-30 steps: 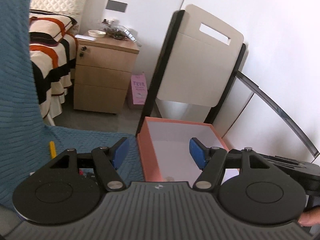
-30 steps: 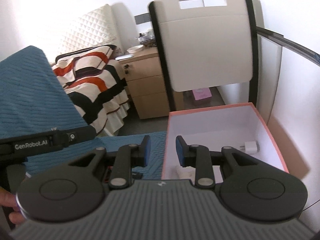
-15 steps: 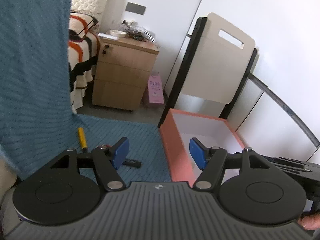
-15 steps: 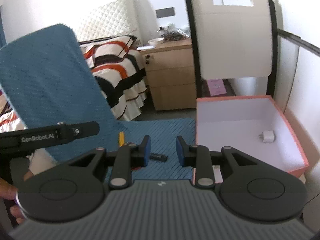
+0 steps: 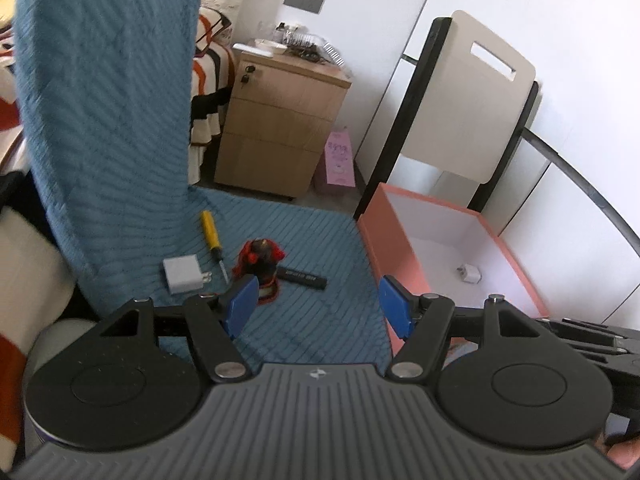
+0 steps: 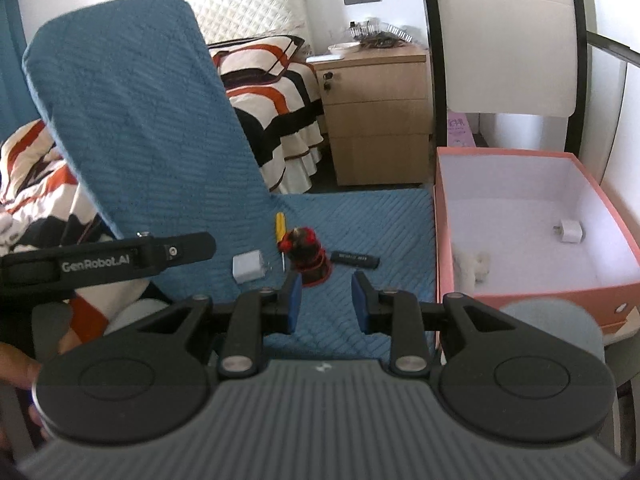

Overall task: Organize rigid objects
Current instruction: 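Withdraw both open tools from the box back toward the chair seat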

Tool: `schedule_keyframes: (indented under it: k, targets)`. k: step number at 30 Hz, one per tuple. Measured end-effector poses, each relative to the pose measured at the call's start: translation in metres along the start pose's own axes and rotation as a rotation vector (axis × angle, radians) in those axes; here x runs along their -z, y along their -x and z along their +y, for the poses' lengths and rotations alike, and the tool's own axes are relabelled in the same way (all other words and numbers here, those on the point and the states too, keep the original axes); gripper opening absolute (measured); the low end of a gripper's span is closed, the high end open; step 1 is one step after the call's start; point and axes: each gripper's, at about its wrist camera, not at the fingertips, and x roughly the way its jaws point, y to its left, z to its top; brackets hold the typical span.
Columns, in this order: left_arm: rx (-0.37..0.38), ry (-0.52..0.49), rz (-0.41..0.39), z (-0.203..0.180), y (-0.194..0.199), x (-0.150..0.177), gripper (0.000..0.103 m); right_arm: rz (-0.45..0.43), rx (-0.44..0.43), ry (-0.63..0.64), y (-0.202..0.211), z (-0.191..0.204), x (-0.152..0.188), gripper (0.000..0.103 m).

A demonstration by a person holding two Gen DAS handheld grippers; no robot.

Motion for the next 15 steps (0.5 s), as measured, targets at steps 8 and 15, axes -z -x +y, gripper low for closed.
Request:
schedule_keyframes:
  k: [8,15]
  targets:
    - [-0.018,0.034,0.003,0.015,-0.005,0.006,0.072,0.029,-0.008,-0.011,-0.010,0.004,0.015,0.031]
    - [-0.040,0.068,0.016,0.032,-0.037,0.004,0.072,0.046,-0.033,0.017,-0.034,0.006,0.010,0.031]
